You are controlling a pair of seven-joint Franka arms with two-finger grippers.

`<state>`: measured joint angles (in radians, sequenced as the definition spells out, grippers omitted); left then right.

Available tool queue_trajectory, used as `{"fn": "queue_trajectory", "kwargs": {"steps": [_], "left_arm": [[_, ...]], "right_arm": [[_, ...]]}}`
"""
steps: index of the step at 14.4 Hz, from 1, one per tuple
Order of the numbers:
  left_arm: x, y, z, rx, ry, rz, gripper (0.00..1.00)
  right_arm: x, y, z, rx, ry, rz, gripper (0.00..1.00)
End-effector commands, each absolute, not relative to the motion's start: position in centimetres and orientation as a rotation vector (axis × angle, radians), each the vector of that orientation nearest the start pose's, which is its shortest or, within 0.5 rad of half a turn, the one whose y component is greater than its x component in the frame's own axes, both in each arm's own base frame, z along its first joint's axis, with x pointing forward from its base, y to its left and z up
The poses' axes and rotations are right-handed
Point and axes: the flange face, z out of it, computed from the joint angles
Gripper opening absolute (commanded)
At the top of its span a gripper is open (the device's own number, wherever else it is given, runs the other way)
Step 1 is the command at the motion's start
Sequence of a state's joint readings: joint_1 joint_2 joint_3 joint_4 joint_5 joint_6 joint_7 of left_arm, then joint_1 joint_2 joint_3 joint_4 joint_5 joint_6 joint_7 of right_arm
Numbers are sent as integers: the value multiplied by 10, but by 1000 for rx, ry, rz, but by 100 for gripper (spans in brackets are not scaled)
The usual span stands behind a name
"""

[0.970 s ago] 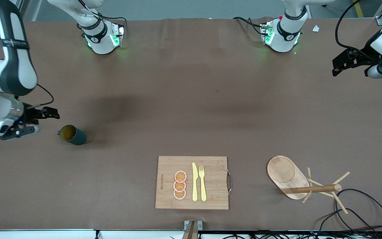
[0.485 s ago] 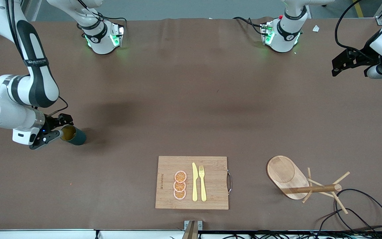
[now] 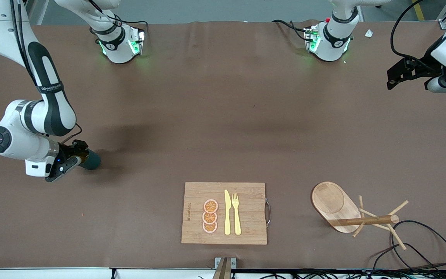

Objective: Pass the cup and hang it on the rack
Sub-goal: 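Close the right gripper on the teal mug's rim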

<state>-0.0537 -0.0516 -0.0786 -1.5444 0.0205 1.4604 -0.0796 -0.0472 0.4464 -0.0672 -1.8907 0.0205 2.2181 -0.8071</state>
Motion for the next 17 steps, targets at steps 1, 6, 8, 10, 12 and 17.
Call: {"fn": "queue_trajectory", "kwargs": {"steps": [1, 6, 8, 10, 12, 17], "left_arm": [[524, -66, 660, -3092, 104, 41, 100], [523, -62, 662, -3093, 95, 36, 100], [524, -61, 662, -3093, 90, 39, 100], [524, -61, 661, -3091, 92, 39, 100], [523, -62, 661, -3092, 95, 46, 100], [523, -70, 661, -3092, 114, 41, 100]], "right_arm": [[621, -78, 256, -2896, -1081, 175, 96], [620, -94, 226, -2799, -1246, 212, 45], [620, -93, 226, -2774, -1298, 207, 1], [621, -92, 227, -2769, -1307, 209, 0], [622, -84, 231, -2770, -1306, 210, 0], [621, -36, 277, -2861, -1088, 260, 0]]}}
